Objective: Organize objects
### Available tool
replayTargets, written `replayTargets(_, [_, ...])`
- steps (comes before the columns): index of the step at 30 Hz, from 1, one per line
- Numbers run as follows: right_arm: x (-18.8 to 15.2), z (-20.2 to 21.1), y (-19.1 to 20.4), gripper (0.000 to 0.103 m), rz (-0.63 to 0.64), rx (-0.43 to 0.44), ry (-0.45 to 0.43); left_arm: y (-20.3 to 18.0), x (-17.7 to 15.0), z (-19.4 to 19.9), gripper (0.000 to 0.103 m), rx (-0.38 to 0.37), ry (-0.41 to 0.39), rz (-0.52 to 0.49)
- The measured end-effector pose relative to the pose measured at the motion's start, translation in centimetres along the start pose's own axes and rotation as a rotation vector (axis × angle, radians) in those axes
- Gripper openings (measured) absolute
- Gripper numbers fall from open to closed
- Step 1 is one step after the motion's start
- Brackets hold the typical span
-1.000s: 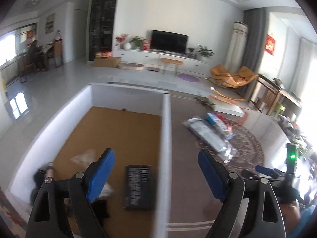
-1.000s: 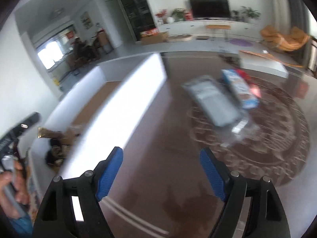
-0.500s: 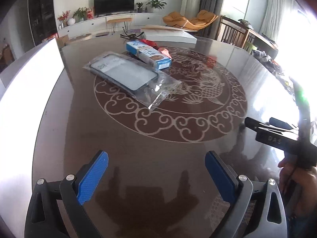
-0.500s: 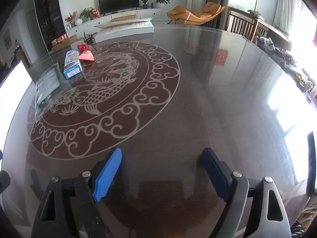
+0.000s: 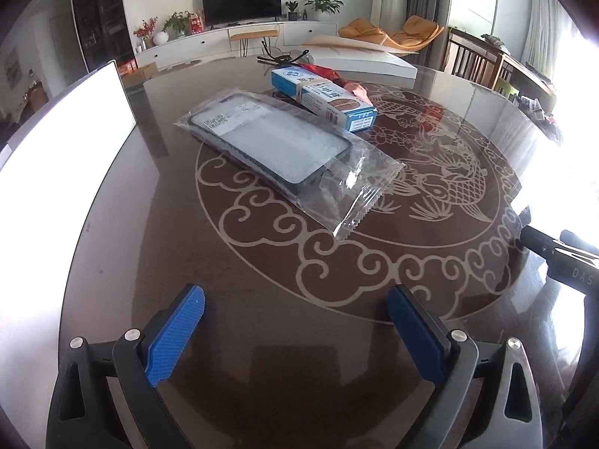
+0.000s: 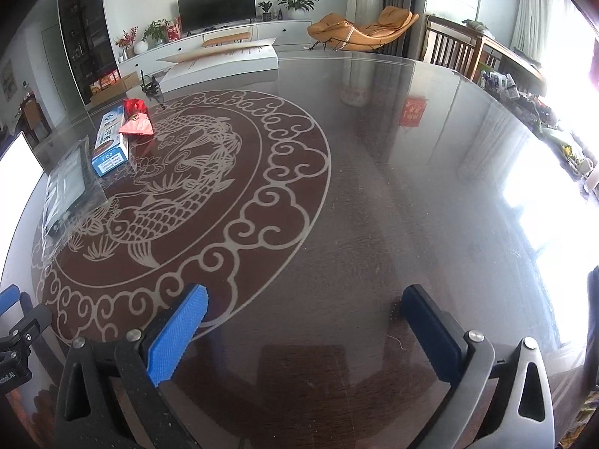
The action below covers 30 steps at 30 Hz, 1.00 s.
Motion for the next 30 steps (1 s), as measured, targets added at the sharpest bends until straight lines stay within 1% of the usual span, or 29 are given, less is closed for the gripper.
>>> replayTargets(2, [0.01,0.01,0.0,0.103,0.0,0.0,0.0,-0.09,0.1,-0.14,0.103,-0.006,0.007,-0.005])
replayTargets(30, [0.0,-0.01,0.02,0.103,-0.001,0.0,-0.001,-0.08,0.04,-0.13,0.103,-0.01,0.005,-0.007])
Point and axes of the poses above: each gripper's, at about its wrist camera, not at the fingertips, and z roughly against the way its jaws point, y to its left, x to its top, the point moved 2 cm from there along -z, roughly the way its jaws point, and after that the axes turned 14 degrees about -z, right-handed, at the moved point
